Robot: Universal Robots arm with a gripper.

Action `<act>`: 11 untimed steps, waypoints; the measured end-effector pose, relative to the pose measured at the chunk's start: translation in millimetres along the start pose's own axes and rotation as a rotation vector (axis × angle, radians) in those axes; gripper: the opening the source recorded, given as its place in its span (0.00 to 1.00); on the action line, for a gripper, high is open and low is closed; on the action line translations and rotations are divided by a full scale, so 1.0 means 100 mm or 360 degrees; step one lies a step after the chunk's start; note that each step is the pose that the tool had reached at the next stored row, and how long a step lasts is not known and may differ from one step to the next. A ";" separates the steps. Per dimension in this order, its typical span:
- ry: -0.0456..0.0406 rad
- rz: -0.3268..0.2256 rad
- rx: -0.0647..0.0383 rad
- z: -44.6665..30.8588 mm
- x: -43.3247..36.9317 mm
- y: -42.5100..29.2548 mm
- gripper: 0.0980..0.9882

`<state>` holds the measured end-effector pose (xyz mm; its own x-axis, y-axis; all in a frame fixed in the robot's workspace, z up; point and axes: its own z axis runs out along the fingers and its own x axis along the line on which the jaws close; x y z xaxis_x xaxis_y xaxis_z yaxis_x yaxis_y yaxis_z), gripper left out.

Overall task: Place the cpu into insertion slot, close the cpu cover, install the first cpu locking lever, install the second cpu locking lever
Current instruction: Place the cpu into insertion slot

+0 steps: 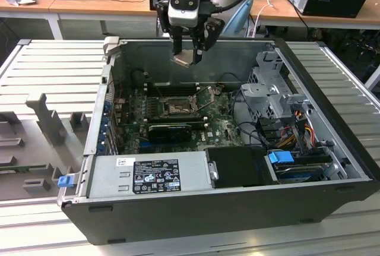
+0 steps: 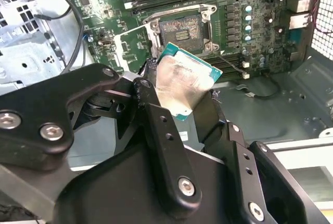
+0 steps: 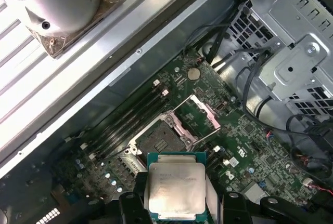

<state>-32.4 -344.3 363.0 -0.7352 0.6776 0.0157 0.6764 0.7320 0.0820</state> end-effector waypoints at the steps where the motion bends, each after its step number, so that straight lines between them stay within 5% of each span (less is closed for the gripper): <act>1: -0.0001 0.0009 0.0000 0.000 0.000 0.000 0.48; 11: -0.0013 0.0158 -0.0002 0.001 0.000 0.000 0.48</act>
<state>-32.4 -344.3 362.9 -0.6643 0.7473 0.0158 0.7457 0.6612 0.0819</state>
